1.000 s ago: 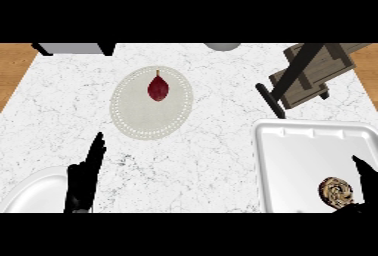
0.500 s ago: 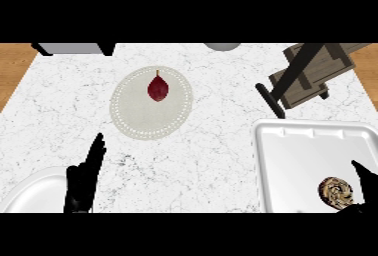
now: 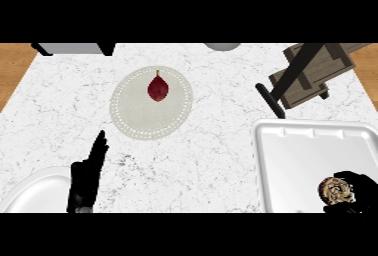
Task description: Pick the cupcake from the tray and place it in the tiered basket
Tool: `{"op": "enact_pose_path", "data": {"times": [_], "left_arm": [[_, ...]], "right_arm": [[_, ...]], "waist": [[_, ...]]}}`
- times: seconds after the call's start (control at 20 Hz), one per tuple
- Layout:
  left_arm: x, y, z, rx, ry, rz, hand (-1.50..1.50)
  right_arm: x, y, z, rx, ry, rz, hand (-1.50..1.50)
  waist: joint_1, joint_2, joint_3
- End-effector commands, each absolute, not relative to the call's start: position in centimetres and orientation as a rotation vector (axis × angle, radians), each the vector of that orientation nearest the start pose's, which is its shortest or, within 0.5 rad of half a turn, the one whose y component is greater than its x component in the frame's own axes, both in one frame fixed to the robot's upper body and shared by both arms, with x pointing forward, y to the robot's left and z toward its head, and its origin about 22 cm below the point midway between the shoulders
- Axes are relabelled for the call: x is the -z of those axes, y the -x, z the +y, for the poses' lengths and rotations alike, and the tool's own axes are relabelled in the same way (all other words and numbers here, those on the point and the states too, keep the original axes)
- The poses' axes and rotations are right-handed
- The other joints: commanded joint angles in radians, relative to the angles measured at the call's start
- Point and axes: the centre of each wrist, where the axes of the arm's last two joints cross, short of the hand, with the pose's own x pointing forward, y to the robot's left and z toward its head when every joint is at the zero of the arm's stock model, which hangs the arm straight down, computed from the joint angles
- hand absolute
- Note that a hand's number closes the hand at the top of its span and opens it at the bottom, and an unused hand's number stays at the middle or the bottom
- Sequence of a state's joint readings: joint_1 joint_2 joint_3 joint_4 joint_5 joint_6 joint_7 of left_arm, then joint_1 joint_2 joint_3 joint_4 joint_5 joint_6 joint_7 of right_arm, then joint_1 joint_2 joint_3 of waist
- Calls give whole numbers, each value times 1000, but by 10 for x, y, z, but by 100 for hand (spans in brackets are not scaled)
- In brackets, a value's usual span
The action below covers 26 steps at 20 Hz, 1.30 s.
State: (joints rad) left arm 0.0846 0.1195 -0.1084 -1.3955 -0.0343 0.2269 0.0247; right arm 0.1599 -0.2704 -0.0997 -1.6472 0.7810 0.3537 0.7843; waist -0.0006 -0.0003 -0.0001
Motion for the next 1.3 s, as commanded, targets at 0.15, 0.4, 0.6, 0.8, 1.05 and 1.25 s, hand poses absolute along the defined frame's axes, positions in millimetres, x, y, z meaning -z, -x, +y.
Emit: {"op": "enact_pose_path", "data": {"times": [0.15, 0.4, 0.6, 0.8, 1.05, 1.25], "left_arm": [[55, -202, 244, 18, -273, -1290, 0], [47, -198, 257, 24, -257, -1310, 0], [62, -208, 252, 23, -245, -1294, 0], [55, -207, 254, 19, -274, -1301, 0], [59, -212, 236, 9, -243, -1294, 0], [60, -207, 246, 7, -272, -1288, 0]], "right_arm": [[13, -208, -326, -612, 860, -499, 150], [25, -216, -324, -747, 976, -516, 150], [-17, -215, -329, -693, 1058, -549, 150], [-100, -229, -290, -529, 1114, -491, 150], [-167, -230, -260, -300, 1162, -598, 150], [-213, -211, -264, -77, 1195, -748, 150]], "waist": [[3, 0, 0], [10, 0, 1], [-1, -1, 0], [-5, -7, -4], [-4, -7, -4], [-12, -12, -5]]}}
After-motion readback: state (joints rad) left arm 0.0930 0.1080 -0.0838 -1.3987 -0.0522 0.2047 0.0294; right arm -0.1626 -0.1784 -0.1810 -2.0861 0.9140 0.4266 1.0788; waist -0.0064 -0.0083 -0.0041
